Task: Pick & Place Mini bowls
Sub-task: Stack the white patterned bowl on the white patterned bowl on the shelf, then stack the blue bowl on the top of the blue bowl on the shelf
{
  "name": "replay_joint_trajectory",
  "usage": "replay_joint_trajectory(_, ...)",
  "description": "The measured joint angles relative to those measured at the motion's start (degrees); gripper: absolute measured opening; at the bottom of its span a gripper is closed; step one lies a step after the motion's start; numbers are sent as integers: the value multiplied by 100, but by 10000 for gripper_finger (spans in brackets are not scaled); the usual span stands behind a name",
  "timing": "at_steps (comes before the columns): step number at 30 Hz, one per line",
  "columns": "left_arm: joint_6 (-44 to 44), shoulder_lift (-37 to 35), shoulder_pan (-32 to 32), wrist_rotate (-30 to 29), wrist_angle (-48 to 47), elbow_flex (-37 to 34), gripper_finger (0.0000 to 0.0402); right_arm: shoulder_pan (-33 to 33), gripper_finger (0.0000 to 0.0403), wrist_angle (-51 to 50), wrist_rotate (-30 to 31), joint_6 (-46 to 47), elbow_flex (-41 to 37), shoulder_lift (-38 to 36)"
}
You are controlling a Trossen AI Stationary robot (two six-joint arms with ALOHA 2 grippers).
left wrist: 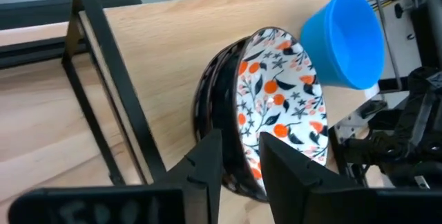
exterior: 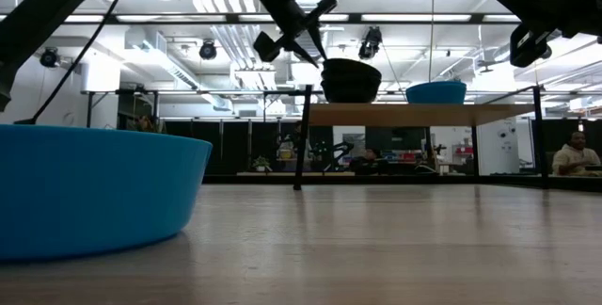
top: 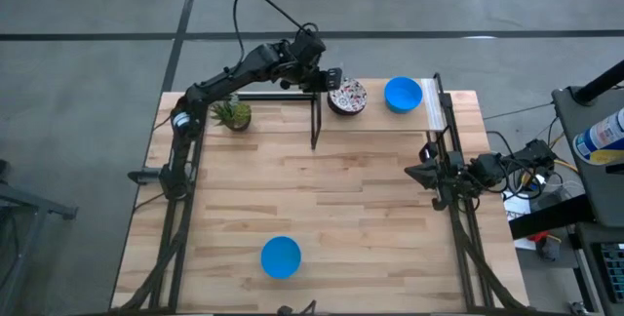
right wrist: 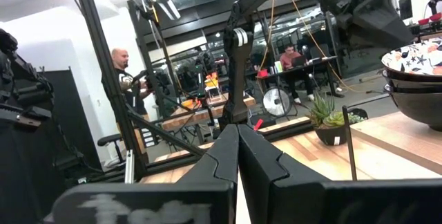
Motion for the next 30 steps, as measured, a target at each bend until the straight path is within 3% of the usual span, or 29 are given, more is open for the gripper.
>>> replay_joint_trajectory(5,21,-173,-6,35,-159,0,90,-1,8,-1,-1,0,0,1)
replay_joint_trajectory(15,807,-222,-381,994,-877,0,90,1,8,-1,-1,0,0,2)
replay_joint_trajectory(30,1437,-220,-1559,655,-2288,-7,90,1,8,-1,1,0,0,2)
